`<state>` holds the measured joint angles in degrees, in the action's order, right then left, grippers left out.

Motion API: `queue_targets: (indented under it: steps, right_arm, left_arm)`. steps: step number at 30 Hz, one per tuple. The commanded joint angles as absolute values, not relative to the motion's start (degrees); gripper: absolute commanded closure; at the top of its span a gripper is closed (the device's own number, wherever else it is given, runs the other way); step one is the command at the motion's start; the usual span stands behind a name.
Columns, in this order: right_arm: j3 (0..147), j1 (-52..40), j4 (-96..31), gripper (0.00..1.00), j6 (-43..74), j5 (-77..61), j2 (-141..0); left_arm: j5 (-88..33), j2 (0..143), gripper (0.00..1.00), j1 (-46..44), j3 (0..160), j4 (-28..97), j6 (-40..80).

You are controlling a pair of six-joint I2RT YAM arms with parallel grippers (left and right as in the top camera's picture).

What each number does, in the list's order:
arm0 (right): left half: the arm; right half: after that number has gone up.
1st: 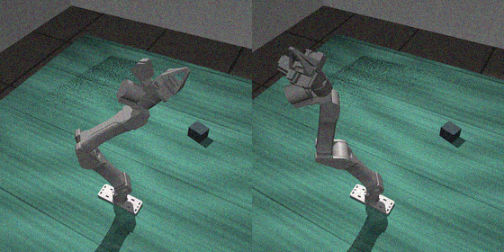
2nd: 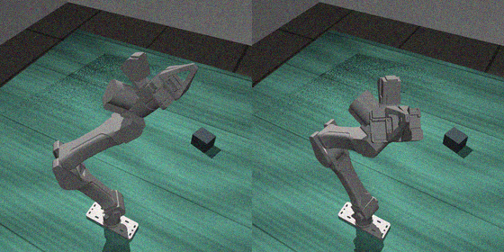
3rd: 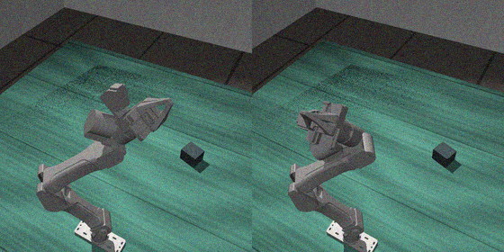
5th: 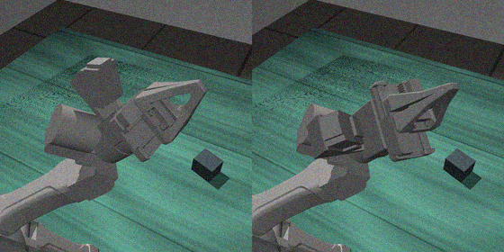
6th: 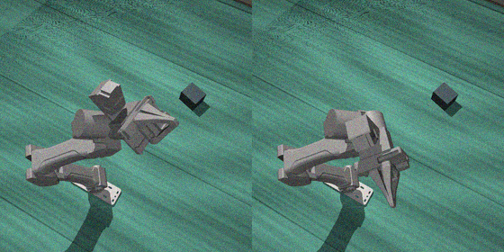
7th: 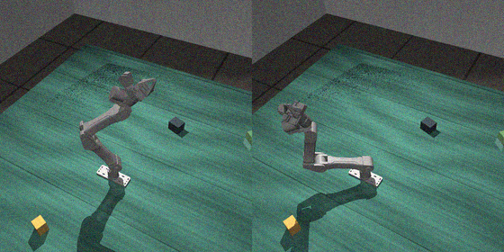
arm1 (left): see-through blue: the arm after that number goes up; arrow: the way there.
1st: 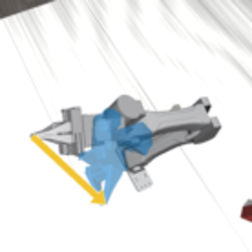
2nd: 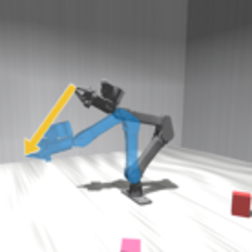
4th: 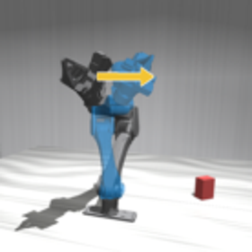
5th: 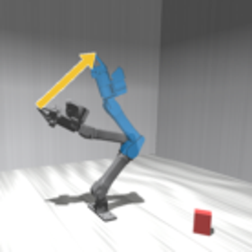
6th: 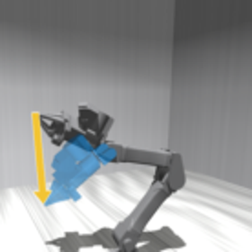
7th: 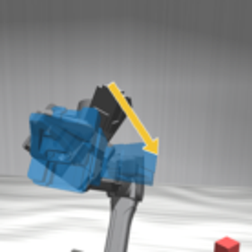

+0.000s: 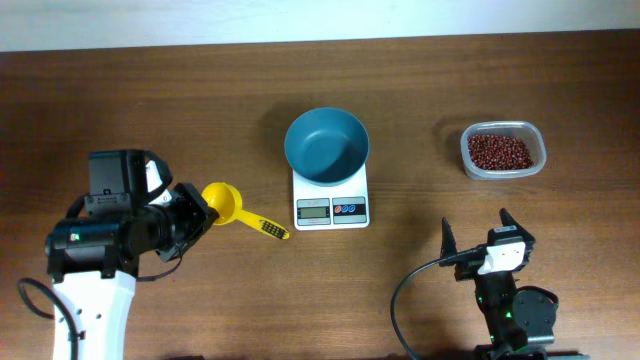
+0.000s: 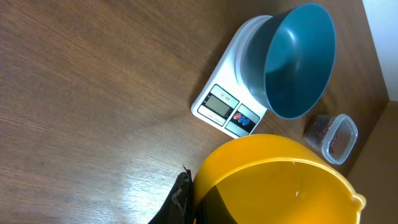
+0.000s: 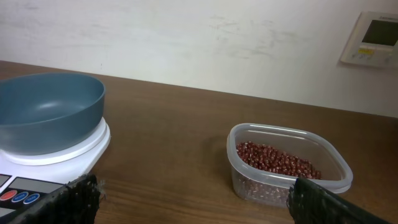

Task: Scoop item into bowl and weigh 50g on scale
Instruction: 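Lift the yellow scoop with the left gripper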

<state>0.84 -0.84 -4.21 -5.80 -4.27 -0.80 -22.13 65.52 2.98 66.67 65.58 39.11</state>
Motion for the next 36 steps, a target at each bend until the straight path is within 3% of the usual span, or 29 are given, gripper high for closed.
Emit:
queue_targets:
  steps: [1,17,23,27,32,36]
  right_arm:
    - [0.3,-1.2,-4.2,0.01,-5.6,-3.8,-0.3]
    - [0.3,-1.2,-3.8,0.01,-3.9,-7.2,-0.3]
    - [0.3,-1.2,-2.9,0.01,27.2,-21.1,-0.3]
    - [0.3,-1.2,-2.6,0.01,35.4,-32.6,-0.3]
    - [0.3,-1.2,-2.7,0.01,59.3,-53.8,-0.3]
    - [0.3,-1.2,-2.7,0.01,60.7,-57.8,-0.3]
  left_arm:
    - [-22.7,65.3,1.0,3.2,67.2,65.6,39.9]
    - [-22.1,65.3,1.0,3.2,67.2,65.6,48.1]
    - [-21.6,65.3,1.0,3.2,67.2,65.6,53.6]
    - [-21.6,65.3,1.0,3.2,67.2,65.6,53.6]
    - [-20.4,65.3,1.0,3.2,67.2,65.4,53.5]
    - [-18.7,65.3,1.0,3.1,67.2,63.9,45.7]
